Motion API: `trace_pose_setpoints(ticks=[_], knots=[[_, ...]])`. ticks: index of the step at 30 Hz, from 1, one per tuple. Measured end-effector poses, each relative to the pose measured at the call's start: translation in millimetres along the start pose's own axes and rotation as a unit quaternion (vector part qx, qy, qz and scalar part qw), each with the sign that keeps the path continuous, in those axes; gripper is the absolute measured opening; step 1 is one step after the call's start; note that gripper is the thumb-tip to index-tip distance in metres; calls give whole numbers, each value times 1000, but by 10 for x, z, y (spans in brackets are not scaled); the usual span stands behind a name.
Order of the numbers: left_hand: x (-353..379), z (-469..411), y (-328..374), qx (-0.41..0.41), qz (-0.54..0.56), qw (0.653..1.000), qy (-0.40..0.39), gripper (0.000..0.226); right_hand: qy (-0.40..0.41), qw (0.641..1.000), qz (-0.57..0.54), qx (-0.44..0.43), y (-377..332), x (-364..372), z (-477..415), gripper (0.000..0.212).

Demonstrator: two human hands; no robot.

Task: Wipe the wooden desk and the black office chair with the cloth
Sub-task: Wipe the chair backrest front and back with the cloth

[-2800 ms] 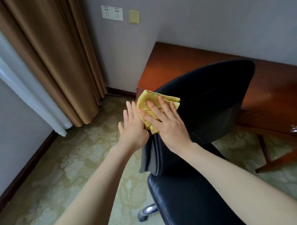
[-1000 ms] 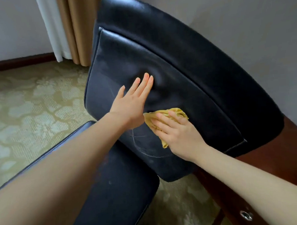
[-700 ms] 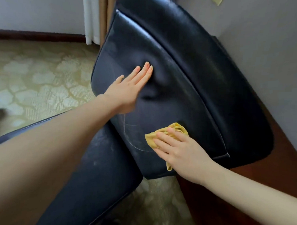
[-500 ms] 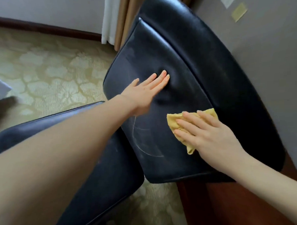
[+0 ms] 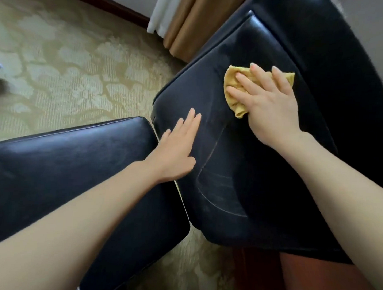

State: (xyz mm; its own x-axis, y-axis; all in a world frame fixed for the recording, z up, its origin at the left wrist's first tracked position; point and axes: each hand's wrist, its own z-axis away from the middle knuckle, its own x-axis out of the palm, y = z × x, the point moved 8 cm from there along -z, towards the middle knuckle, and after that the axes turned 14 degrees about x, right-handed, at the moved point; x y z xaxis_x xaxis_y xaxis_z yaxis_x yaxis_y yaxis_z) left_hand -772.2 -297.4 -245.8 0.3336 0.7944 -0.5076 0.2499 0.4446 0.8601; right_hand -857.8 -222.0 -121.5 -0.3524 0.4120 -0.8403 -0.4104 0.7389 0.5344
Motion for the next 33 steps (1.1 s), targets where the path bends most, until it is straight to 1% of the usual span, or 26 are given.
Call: trace_pose_setpoints(ticks=[3,5,8,12,15,17,19,20,21,23,26,29,33], knots=[[225,233,-189,-50,43,998,7,91,4,1000,-2,4,-265,110,-154,42],[382,317,-263,-74,83,993,30,92,6,1000,-5,-1,-392,198,-172,44],[696,360,-269,-115,170,975,79,98,-12,997,12,-73,-627,354,32,44],[1333,369,-90,-149,230,959,72,126,-66,982,56,-166,-808,646,700,49],[1615,344,-1,-155,230,957,84,144,-100,966,97,-218,-755,754,1222,50],[1698,309,14,-161,214,959,96,150,-107,965,81,-226,-586,722,1484,49],[1758,267,52,-160,207,960,100,150,-90,965,70,-236,-332,647,1733,46],[1779,247,72,-157,211,959,102,148,-74,965,75,-240,-199,573,1819,48],[1790,231,92,-155,216,958,103,146,-61,965,77,-242,-66,496,1876,55],[1782,203,109,-151,219,959,102,143,-49,965,85,-242,145,329,1859,66],[1769,192,103,-146,219,960,92,141,-17,967,105,-233,358,89,1586,60],[1761,206,99,-140,213,964,74,138,12,976,104,-192,423,-90,1117,56],[1732,213,105,-133,217,964,69,135,4,986,87,-143,135,-71,399,54]])
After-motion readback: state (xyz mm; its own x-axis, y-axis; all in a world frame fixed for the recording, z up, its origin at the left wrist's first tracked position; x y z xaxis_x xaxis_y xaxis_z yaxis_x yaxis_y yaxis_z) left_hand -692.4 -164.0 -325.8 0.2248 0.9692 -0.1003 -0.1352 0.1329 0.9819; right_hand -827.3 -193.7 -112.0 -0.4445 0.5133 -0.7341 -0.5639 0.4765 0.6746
